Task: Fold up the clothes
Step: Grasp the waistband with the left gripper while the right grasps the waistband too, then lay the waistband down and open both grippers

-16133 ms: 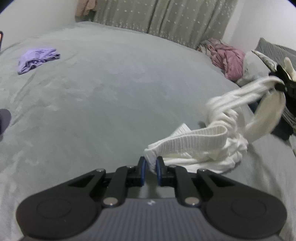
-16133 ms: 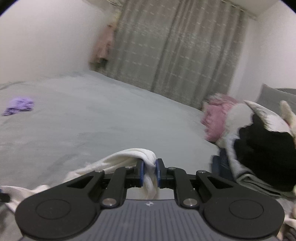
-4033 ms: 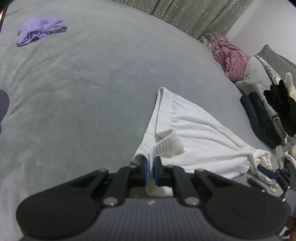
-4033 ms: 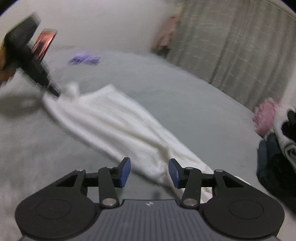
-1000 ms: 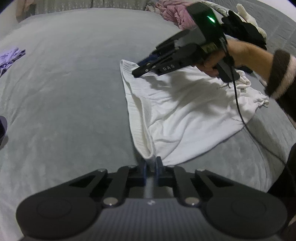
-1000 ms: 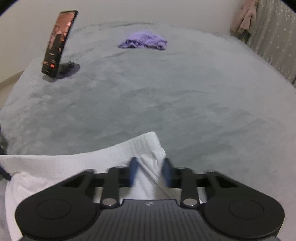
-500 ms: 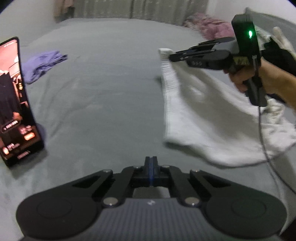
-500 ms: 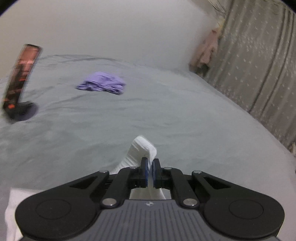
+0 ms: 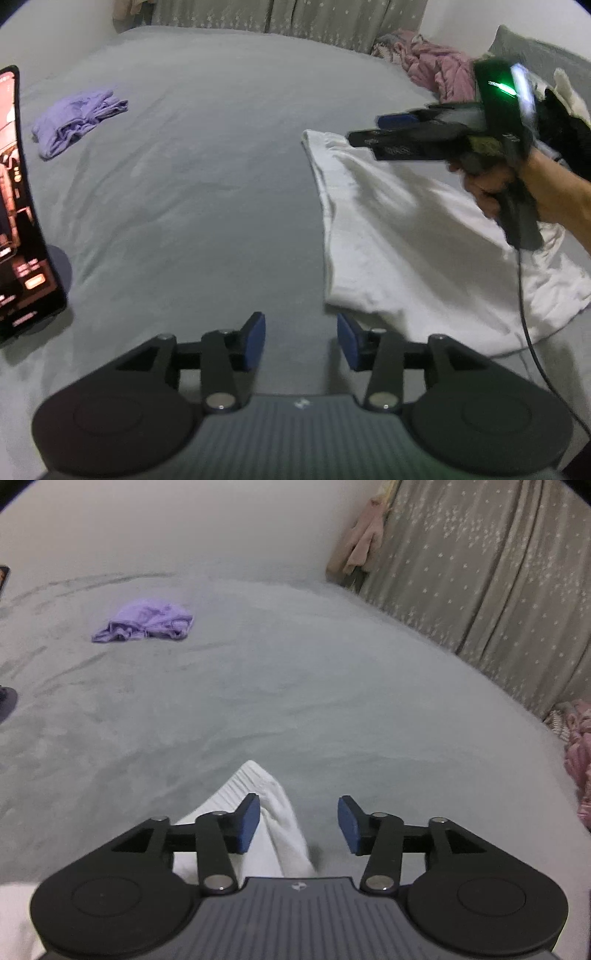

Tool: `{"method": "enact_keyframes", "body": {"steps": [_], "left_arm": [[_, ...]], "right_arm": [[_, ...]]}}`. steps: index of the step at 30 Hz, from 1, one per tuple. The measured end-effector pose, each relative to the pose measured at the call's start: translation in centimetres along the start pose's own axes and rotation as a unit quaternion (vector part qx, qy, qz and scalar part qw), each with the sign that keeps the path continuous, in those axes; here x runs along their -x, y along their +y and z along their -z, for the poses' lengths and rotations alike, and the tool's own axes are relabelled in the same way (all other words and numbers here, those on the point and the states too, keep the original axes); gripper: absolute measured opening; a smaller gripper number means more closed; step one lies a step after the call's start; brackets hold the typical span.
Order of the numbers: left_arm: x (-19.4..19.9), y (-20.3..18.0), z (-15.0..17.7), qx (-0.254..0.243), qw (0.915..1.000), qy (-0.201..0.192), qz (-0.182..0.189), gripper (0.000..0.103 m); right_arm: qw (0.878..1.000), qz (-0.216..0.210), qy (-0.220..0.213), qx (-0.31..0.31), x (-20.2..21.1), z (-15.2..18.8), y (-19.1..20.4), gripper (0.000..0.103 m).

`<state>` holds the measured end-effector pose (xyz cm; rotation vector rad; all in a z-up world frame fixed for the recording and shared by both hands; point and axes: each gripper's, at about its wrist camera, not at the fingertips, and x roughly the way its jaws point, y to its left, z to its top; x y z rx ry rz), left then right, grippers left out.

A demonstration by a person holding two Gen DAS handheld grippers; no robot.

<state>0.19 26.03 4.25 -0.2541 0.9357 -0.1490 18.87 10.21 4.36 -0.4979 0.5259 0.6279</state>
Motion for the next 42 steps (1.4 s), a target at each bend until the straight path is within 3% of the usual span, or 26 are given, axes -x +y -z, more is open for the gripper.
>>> {"method": "enact_keyframes", "body": {"steps": [5, 12, 15, 18, 21, 25, 28, 32, 35, 38, 42], "left_arm": [[-1.4, 0.1, -0.4, 0.057, 0.9963, 0.016, 0.062, 0.037], [-3.5, 1.2, -0.5, 0.133, 0.9878, 0.019, 0.078, 0.036], [-4.1, 1.5, -0.4, 0.160, 0.9839, 0.013, 0.079, 0.030], [-4.6, 0.8, -0.3, 0.163, 0.9851, 0.003, 0.055, 0.012], [-4.7, 0.1, -0.1, 0.161, 0.9866, -0.005, 0.030, 0.006], [-4.3, -1.0, -0.1, 0.141, 0.9898, -0.011, -0.014, 0.004], [-3.3, -1.1, -0.3, 0.133, 0.9897, -0.026, -0.044, 0.004], [-1.4, -1.5, -0.3, 0.106, 0.9899, -0.048, -0.080, 0.004], [-2.2, -2.1, 0.0, 0.079, 0.9903, -0.028, -0.110, 0.004], [-3.6, -2.9, 0.3, 0.053, 0.9893, -0.015, -0.135, 0.005], [-2.9, -3.8, 0.5, 0.037, 0.9883, -0.031, -0.144, 0.014]], "right_arm": [[1.000, -0.006, -0.013, 0.012, 6.9, 3.3, 0.1, 0.050], [0.999, -0.043, -0.017, 0.015, 15.2, 9.4, 3.2, 0.050], [0.997, -0.069, -0.020, 0.009, 17.8, 11.5, 4.7, 0.050], [0.995, -0.095, -0.022, 0.016, 19.6, 13.4, 6.6, 0.049], [0.996, -0.081, -0.019, 0.037, 19.5, 15.0, 8.3, 0.046], [0.998, -0.057, 0.002, 0.016, 17.5, 15.9, 8.4, 0.016], [0.997, -0.068, 0.006, -0.017, 17.2, 15.6, 7.9, 0.005], [0.993, -0.109, -0.005, -0.044, 18.4, 14.7, 7.5, 0.003], [0.990, -0.129, 0.002, -0.052, 18.8, 14.8, 7.6, 0.003], [0.991, -0.120, 0.021, -0.047, 18.0, 15.6, 8.0, 0.005], [0.992, -0.113, 0.021, -0.049, 18.3, 15.1, 7.7, 0.009]]}}
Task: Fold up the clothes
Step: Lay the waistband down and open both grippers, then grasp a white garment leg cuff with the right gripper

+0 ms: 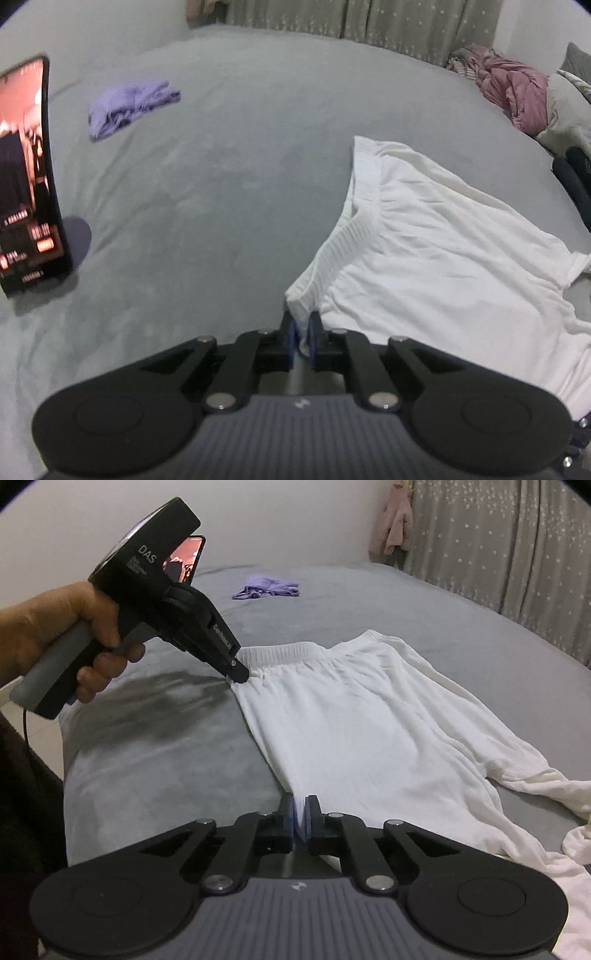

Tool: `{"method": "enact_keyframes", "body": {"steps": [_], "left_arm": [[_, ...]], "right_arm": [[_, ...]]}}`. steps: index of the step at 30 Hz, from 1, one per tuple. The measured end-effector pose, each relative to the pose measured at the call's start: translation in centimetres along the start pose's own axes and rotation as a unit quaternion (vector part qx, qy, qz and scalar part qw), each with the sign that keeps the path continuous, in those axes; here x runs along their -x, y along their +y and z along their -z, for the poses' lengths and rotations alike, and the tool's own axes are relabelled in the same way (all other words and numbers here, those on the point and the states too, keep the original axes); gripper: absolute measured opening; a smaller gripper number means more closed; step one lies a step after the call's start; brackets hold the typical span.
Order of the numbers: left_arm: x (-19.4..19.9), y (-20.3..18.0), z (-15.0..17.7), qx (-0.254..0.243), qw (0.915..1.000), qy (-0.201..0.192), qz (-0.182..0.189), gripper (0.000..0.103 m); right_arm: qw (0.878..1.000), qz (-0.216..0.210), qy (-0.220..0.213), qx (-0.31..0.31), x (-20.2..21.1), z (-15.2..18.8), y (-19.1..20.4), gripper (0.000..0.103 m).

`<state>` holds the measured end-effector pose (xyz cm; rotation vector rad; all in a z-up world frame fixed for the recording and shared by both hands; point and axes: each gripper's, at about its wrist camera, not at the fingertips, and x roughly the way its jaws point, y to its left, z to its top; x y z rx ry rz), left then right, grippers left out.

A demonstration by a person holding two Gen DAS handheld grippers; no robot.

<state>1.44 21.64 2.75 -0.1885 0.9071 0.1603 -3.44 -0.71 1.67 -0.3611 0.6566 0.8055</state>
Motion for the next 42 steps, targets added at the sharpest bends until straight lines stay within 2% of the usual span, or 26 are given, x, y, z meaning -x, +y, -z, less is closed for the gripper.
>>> {"method": "enact_keyframes", "body": {"steps": [2, 4, 6, 7, 9, 12, 15, 21, 25, 28, 30, 35, 36, 39, 41, 42], "left_arm": [[0.6, 0.0, 0.1, 0.000, 1.0000, -0.009, 0.000, 0.023], [1.2, -0.1, 0.1, -0.003, 0.9998, -0.022, 0.002, 0.045], [2.0, -0.7, 0.0, -0.014, 0.9990, -0.043, 0.002, 0.055], [2.4, -1.1, 0.0, -0.020, 0.9984, -0.053, 0.003, 0.067], [2.9, -2.1, 0.0, -0.039, 0.9967, -0.069, 0.015, 0.082], [2.9, -4.1, 0.3, -0.078, 0.9935, -0.075, 0.036, 0.089], [2.4, -6.3, 0.9, -0.122, 0.9882, -0.082, 0.044, 0.090], [0.4, -9.3, 2.4, -0.203, 0.9723, -0.093, 0.068, 0.090], [-1.1, -9.5, 2.9, -0.226, 0.9675, -0.079, 0.081, 0.091], [-1.9, -8.7, 2.9, -0.209, 0.9707, -0.074, 0.094, 0.099], [-2.3, -8.0, 2.8, -0.193, 0.9733, -0.068, 0.104, 0.101], [-2.6, -7.8, 2.9, -0.192, 0.9725, -0.070, 0.111, 0.103], [-2.7, -7.8, 2.8, -0.194, 0.9721, -0.070, 0.112, 0.103], [-2.8, -7.9, 2.7, -0.199, 0.9709, -0.071, 0.114, 0.103], [-2.9, -8.0, 2.7, -0.201, 0.9703, -0.074, 0.113, 0.103], [-2.9, -8.0, 2.8, -0.201, 0.9701, -0.075, 0.113, 0.103]], "right_arm": [[1.000, 0.010, -0.010, 0.000, 0.9, -0.3, 0.1, 0.013], [1.000, 0.024, -0.018, -0.006, 1.7, -0.4, -0.1, 0.022], [0.999, 0.040, -0.023, -0.016, 2.1, -0.6, -0.6, 0.029], [0.998, 0.053, -0.026, -0.024, 2.5, -0.6, -0.9, 0.033], [0.996, 0.080, -0.028, -0.040, 3.0, -0.5, -1.7, 0.038], [0.990, 0.124, -0.022, -0.070, 3.4, -0.2, -2.9, 0.048], [0.981, 0.164, -0.012, -0.101, 3.9, 0.5, -4.4, 0.054], [0.964, 0.220, 0.006, -0.147, 5.1, 1.9, -6.6, 0.055], [0.959, 0.237, 0.030, -0.154, 5.8, 3.5, -7.7, 0.055], [0.951, 0.260, 0.041, -0.165, 7.0, 5.0, -9.3, 0.056], [0.940, 0.282, 0.047, -0.186, 7.9, 6.1, -11.0, 0.056], [0.895, 0.345, 0.067, -0.273, 10.3, 9.9, -16.0, 0.061], [0.890, 0.347, 0.064, -0.287, 10.5, 10.4, -16.8, 0.067], [0.880, 0.346, 0.051, -0.321, 11.0, 11.4, -18.4, 0.068], [0.879, 0.349, 0.041, -0.322, 11.0, 11.6, -18.7, 0.057], [0.881, 0.348, 0.038, -0.320, 11.0, 11.6, -18.7, 0.035]]}}
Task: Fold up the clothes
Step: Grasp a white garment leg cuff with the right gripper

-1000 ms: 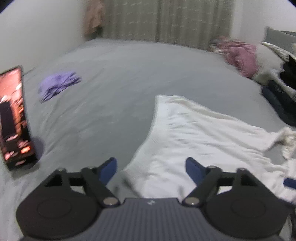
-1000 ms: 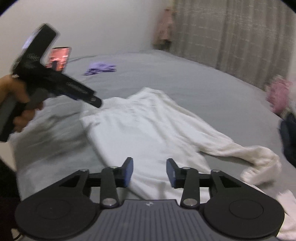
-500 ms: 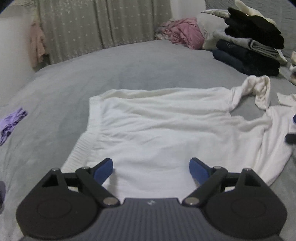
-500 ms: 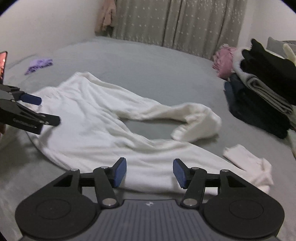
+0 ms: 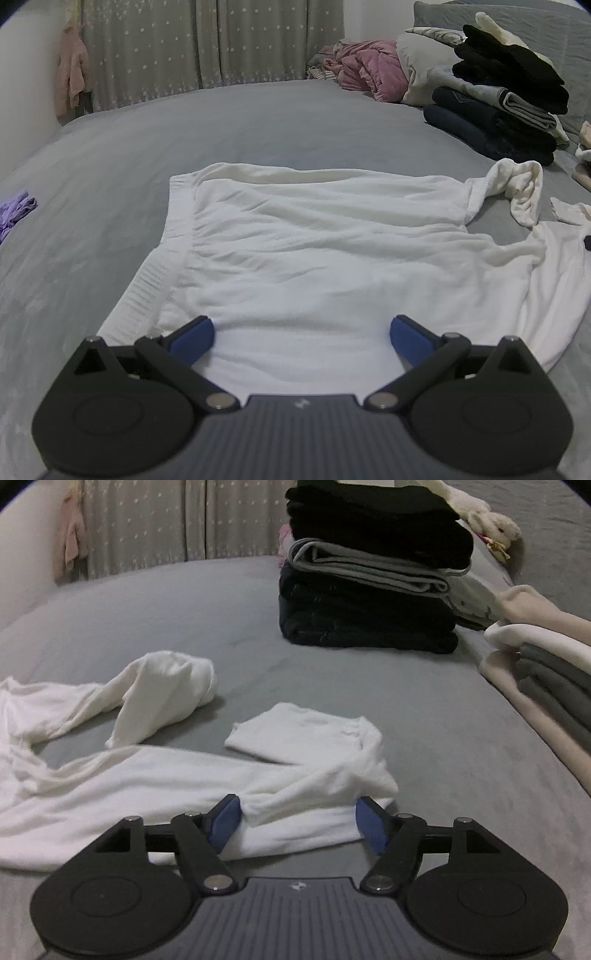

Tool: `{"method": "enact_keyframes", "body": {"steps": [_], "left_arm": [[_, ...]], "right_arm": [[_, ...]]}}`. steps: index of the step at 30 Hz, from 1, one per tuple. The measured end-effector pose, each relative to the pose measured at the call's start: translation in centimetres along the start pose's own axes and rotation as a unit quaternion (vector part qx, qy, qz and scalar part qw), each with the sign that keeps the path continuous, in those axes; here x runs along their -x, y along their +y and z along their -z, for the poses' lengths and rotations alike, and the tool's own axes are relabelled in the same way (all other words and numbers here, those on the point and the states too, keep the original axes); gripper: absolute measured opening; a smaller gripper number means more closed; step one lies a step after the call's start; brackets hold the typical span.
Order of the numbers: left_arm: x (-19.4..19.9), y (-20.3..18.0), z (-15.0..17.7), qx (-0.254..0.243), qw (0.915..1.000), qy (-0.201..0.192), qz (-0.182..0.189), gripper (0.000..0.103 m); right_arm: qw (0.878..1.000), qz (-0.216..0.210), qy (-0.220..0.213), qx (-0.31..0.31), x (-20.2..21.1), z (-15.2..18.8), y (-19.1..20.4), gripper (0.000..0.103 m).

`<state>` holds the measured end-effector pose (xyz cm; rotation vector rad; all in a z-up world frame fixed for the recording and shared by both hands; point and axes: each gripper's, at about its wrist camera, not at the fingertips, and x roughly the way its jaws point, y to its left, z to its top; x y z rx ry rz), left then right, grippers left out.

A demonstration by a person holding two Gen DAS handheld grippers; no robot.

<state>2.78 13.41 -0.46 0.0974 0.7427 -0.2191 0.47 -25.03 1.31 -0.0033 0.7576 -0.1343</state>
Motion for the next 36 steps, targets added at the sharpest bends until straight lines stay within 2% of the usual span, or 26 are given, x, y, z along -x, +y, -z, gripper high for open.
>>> {"method": "enact_keyframes", "body": {"steps": [1, 4, 8, 36], "left_arm": [[0.0, 0.0, 0.1, -0.001, 1.0000, -0.002, -0.001, 0.103], [0.2, 0.1, 0.6, 0.001, 0.9998, -0.018, 0.000, 0.103], [0.2, 0.6, 0.7, 0.015, 0.9996, -0.019, 0.012, 0.103], [0.2, 0.3, 0.6, 0.014, 0.9997, -0.019, 0.008, 0.103]], "right_arm": [[1.000, -0.006, 0.000, -0.003, 0.2, 0.0, 0.0, 0.016], [1.000, -0.022, 0.000, -0.021, 0.8, -0.1, 0.0, 0.010], [1.000, -0.013, 0.002, -0.011, 1.4, 0.0, 0.3, 0.010], [1.000, -0.004, -0.001, 0.010, 0.9, 0.7, 0.6, 0.020]]}}
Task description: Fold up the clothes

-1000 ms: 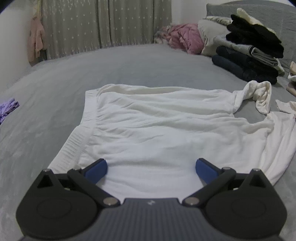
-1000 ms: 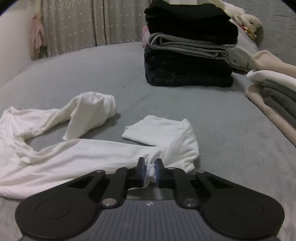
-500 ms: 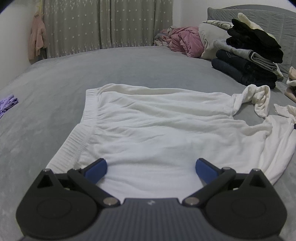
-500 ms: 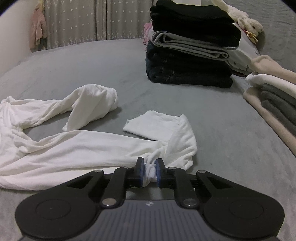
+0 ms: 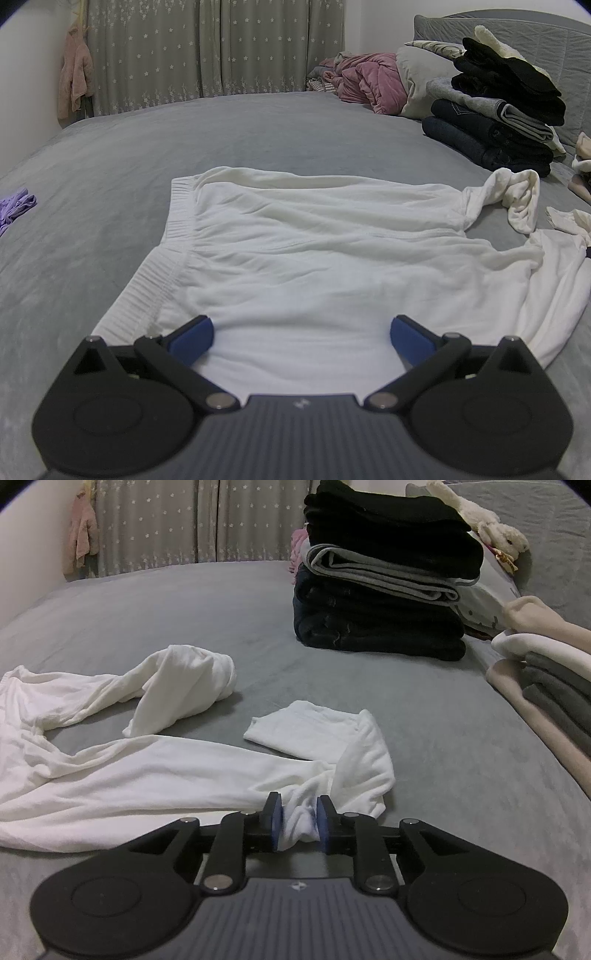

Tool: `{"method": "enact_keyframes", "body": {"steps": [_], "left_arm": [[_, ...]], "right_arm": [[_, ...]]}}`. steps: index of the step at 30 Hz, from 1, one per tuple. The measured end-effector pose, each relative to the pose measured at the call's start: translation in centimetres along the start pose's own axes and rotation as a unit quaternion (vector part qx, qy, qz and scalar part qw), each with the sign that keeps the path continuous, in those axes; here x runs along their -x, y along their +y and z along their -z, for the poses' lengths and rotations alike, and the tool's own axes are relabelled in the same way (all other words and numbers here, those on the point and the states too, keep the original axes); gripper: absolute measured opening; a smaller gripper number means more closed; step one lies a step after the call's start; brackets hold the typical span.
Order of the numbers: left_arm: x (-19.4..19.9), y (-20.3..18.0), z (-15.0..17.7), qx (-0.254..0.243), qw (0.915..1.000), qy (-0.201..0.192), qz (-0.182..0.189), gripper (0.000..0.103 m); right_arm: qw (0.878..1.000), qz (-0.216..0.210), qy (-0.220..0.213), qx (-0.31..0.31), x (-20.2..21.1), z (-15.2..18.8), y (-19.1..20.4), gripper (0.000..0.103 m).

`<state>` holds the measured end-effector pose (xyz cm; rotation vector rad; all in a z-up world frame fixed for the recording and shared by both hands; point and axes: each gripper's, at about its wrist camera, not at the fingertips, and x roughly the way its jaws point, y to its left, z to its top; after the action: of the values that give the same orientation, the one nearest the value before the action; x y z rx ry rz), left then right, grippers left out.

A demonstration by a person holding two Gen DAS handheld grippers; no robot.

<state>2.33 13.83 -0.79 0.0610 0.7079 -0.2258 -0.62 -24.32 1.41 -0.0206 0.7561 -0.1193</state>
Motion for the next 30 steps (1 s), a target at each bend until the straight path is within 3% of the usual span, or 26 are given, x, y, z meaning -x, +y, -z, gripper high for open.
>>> {"method": "enact_keyframes", "body": {"steps": [18, 20, 22, 25, 30], "left_arm": [[0.0, 0.1, 0.0, -0.002, 1.0000, 0.000, -0.002, 0.103], [0.0, 0.2, -0.1, -0.002, 1.0000, 0.000, -0.001, 0.103], [0.0, 0.4, -0.1, 0.003, 1.0000, 0.000, 0.002, 0.103], [0.0, 0.2, -0.1, -0.004, 1.0000, 0.001, -0.004, 0.103], [-0.1, 0.1, -0.6, 0.005, 0.9999, 0.010, -0.008, 0.103]], "right_arm": [[0.998, -0.018, 0.010, -0.062, 2.0, -0.1, -2.7, 0.021], [0.997, -0.016, 0.008, -0.071, 2.5, -0.1, -3.4, 0.025], [0.996, -0.016, 0.006, -0.086, 2.6, -0.2, -4.3, 0.040], [0.995, -0.020, 0.005, -0.100, 2.4, -0.6, -5.7, 0.043], [0.997, -0.015, 0.015, -0.069, -0.3, -2.7, -6.1, 0.050]]}}
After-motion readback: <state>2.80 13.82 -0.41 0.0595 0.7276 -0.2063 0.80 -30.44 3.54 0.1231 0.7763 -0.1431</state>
